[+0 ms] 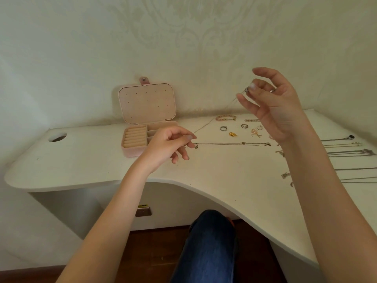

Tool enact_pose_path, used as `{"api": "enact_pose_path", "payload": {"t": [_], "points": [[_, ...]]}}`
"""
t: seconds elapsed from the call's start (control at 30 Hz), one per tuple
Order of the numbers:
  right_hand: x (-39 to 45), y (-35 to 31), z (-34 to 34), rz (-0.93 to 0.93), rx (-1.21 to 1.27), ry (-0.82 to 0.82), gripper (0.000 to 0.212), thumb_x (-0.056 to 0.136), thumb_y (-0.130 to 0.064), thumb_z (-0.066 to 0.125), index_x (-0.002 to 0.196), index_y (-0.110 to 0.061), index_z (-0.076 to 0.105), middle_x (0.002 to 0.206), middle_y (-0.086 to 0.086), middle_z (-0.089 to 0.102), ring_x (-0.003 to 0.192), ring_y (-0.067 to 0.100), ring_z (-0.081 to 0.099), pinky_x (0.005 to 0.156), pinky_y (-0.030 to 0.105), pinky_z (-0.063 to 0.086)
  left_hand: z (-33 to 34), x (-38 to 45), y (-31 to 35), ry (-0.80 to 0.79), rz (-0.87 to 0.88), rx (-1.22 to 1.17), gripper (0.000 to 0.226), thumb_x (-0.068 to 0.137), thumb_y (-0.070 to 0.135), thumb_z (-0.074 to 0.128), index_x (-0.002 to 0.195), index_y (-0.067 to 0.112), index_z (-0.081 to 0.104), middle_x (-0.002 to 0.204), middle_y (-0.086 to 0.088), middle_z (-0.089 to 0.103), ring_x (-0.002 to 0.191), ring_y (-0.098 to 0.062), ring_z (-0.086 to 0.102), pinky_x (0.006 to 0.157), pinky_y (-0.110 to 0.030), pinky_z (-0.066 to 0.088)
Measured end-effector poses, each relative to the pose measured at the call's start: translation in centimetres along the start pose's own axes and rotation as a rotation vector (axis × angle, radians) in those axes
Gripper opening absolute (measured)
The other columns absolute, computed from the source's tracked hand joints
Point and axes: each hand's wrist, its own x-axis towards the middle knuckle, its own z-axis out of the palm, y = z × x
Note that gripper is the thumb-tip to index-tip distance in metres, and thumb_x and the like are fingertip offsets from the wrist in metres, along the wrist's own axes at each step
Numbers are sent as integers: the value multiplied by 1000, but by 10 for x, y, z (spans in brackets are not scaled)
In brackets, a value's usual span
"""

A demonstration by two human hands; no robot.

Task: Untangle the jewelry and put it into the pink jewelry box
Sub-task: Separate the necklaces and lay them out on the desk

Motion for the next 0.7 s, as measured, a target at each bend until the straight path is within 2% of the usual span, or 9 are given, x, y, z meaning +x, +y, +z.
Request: {"api": "enact_pose_path", "payload": {"t": [0.3,0.47,0.57,0.63,0.7], "points": [[-14,-1,-28,45,-160,61,29,85,9,59,106,-11,60,75,0,54,76,12,57,81,30,55,-5,-5,-6,11,-63,-5,6,86,11,64,89,12,70,74,-1,73,58,-13,65,40,-20,44],[-23,6,-50,132,-553,98,27,83,8,63,103,-9,62,78,4,56,67,11,62,77,27,56,-9,-8,-10,41,-81,100,4,82,14,71,84,10,71,72,-4,72,53,-10,62,40,-19,43],[-27,13,-62,188,-724,145,27,81,5,66,104,-9,63,78,3,59,66,16,61,76,31,57,-9,-8,-12,45,-74,120,9,82,16,70,87,8,72,73,-5,71,54,-9,61,40,-19,43],[-28,18,-66,207,-858,160,25,81,0,68,100,-15,65,77,-1,60,66,16,57,66,31,51,-9,-6,-13,39,-73,118,7,85,15,67,87,10,72,73,-4,70,52,-7,58,40,-18,42],[-29,23,-66,217,-947,164,23,80,-4,69,95,-20,64,76,-3,60,65,14,55,55,20,41,-8,-2,-15,21,-76,146,8,86,14,65,86,12,72,70,-1,69,50,-4,53,41,-17,41]]}}
